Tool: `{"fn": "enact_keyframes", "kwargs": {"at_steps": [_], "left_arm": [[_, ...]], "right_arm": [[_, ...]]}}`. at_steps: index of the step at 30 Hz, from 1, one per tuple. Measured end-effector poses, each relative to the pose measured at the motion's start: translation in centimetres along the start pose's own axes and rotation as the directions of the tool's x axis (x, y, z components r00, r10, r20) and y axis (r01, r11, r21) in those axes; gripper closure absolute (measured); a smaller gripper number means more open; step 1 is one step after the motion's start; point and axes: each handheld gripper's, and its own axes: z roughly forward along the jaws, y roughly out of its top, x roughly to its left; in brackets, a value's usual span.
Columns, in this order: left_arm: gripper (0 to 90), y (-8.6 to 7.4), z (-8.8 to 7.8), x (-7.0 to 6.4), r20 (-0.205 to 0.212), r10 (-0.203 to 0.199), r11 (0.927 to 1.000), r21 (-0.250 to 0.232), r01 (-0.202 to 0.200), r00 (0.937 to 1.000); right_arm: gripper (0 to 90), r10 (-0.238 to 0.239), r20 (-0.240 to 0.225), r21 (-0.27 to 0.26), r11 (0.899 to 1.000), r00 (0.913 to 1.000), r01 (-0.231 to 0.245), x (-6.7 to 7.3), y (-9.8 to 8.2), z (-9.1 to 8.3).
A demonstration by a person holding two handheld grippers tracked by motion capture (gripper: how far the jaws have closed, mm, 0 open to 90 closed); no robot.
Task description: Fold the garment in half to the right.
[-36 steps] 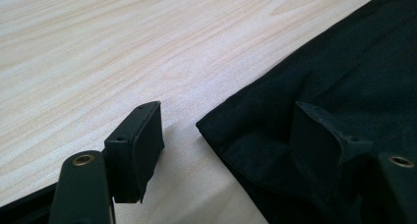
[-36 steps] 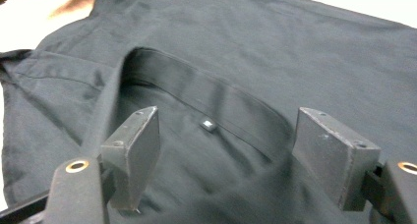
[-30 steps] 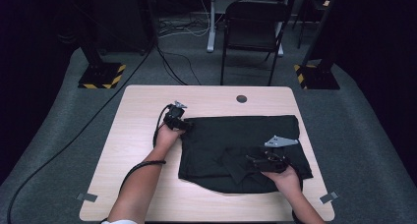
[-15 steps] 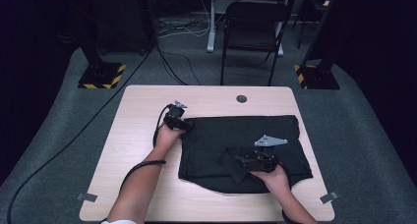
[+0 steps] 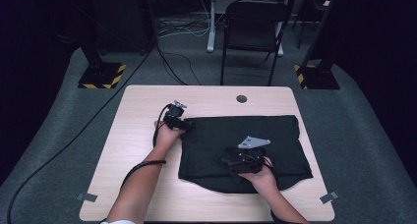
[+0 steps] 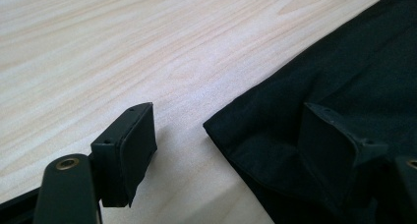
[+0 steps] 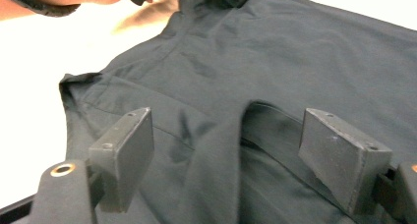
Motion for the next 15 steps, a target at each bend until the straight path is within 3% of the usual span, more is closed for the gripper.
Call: {"fn": "enact_keyframes", "kwargs": {"at_steps": [6,10,15], "left_arm": [[19.8,0.0,0.0,-0.1,-0.016,0.01,1.0,-0.001,-0.01,0.9998],[20.0,0.1,0.1,0.0,-0.007,-0.021,0.9997,0.009,0.021,0.9997],[20.0,0.0,0.1,0.1,-0.002,-0.025,0.9997,0.007,0.025,0.9997]], "right_arm": [[22.6,-0.034,-0.008,0.003,0.999,0.9994,0.034,1.4,0.4,1.0],[21.2,-0.041,-0.012,0.004,0.999,0.9991,0.042,2.1,0.6,1.8],[20.9,-0.054,-0.016,0.006,0.999,0.9984,0.054,3.2,0.9,2.7]]}}
